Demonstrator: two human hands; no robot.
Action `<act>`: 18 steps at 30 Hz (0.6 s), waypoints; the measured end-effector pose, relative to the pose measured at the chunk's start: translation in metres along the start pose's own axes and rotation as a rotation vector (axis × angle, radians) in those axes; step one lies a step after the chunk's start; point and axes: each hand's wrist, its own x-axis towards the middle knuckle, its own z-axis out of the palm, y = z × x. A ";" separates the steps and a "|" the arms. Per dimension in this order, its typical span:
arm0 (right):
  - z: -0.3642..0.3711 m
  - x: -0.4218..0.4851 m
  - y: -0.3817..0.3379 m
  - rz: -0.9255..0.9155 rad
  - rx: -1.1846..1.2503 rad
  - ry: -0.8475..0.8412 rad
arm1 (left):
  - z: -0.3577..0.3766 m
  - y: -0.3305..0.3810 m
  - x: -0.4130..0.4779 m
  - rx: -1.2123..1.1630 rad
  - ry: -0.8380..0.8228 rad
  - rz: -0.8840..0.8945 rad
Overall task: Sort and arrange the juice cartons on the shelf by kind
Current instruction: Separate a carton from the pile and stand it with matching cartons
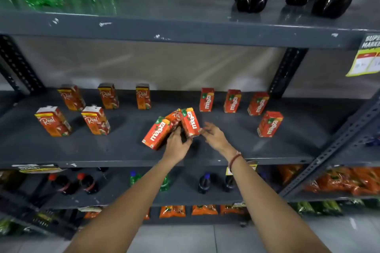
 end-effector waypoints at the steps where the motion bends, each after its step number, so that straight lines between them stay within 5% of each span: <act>1: 0.001 0.003 -0.001 0.043 0.036 -0.033 | 0.002 -0.001 0.005 -0.027 0.035 -0.024; 7: -0.005 0.007 -0.007 0.065 0.161 -0.250 | 0.005 0.001 0.013 -0.103 0.009 -0.077; 18: 0.008 -0.002 0.009 -0.025 0.253 -0.127 | -0.013 -0.003 0.009 -0.398 -0.117 -0.055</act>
